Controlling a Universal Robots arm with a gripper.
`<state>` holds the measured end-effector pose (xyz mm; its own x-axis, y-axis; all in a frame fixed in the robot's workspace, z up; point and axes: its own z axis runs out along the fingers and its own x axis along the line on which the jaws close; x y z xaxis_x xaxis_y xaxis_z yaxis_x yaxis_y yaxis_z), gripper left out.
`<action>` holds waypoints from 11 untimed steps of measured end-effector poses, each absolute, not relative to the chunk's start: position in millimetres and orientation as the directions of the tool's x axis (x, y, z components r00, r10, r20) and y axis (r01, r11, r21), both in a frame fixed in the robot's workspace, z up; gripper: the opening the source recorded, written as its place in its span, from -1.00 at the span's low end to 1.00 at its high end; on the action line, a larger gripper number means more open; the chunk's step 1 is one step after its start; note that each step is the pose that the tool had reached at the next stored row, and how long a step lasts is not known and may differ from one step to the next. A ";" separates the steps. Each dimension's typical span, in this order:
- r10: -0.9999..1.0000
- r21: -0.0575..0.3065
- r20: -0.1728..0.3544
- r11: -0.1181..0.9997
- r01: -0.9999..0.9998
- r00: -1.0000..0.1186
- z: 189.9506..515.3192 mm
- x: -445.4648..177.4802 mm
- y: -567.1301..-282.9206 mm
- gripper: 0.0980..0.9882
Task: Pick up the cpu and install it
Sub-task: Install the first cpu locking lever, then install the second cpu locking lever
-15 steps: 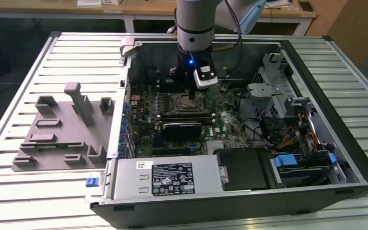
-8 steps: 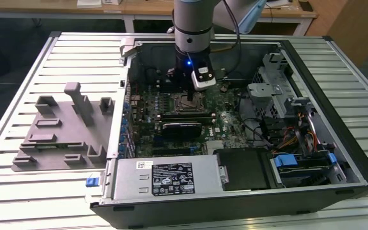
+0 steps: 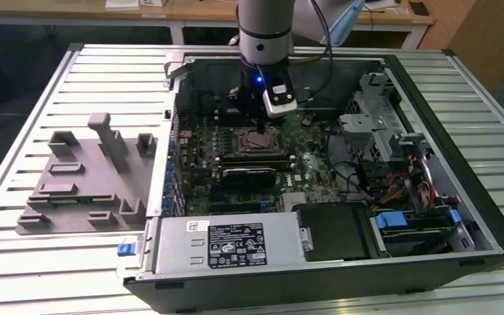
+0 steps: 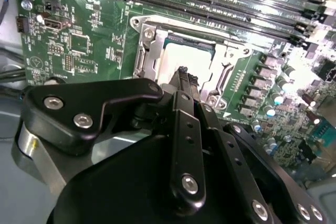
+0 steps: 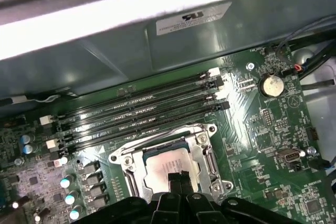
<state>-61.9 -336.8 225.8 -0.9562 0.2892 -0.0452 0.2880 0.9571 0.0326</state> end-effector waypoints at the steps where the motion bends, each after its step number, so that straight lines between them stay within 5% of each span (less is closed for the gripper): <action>1: 0.289 0.033 -0.045 0.957 0.288 -0.956 226.6 -61.9 -336.8 -0.98; 11: 0.289 0.033 -0.045 0.957 0.288 -0.956 226.6 -61.9 -338.4 -0.98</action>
<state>-61.9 -338.4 226.6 -0.9562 0.2894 -0.0452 0.2881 0.9570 0.0326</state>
